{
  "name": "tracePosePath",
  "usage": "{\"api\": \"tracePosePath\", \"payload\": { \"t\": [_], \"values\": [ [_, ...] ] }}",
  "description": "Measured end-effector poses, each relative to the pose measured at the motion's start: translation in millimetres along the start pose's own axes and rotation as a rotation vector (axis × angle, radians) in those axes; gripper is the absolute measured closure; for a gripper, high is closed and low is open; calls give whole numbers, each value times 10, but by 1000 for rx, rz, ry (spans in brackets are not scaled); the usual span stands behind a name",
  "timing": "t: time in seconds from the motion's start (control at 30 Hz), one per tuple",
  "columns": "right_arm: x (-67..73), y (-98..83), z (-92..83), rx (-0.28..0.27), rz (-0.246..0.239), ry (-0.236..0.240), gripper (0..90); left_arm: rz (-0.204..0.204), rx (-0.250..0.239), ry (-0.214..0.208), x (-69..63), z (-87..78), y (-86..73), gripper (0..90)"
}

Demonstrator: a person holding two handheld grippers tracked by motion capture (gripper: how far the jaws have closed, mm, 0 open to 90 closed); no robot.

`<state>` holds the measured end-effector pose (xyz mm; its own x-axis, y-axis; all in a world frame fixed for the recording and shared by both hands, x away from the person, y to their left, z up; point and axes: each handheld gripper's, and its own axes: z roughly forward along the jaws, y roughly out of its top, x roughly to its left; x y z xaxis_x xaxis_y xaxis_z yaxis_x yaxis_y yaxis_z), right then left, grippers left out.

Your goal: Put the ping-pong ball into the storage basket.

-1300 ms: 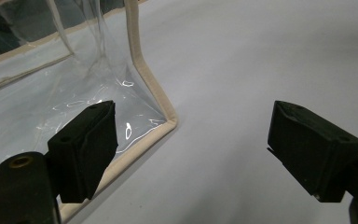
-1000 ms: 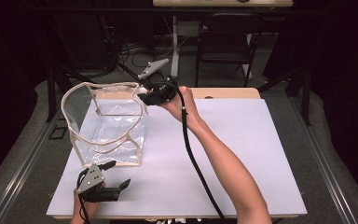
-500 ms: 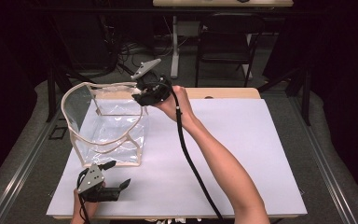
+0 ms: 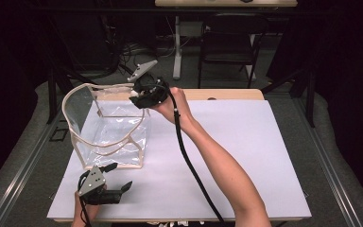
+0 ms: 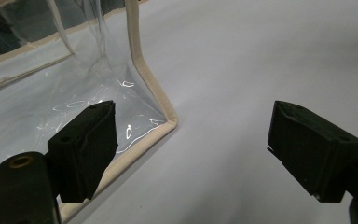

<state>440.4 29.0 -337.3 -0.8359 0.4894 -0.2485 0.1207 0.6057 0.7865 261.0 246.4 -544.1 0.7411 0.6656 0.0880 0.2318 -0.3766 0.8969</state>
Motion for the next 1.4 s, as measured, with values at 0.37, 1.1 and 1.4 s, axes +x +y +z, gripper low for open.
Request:
{"api": "tracePosePath", "payload": {
  "t": [0.37,1.1,1.4],
  "values": [
    [66,29,58,1,-13,13,511,-1,-2,-1,1,0,-1,161],
    [192,80,192,15,-32,46,511,-3,-2,-1,-1,3,0,161],
    [248,101,262,26,-46,60,511,-5,-4,-2,0,4,1,161]
  ]
}}
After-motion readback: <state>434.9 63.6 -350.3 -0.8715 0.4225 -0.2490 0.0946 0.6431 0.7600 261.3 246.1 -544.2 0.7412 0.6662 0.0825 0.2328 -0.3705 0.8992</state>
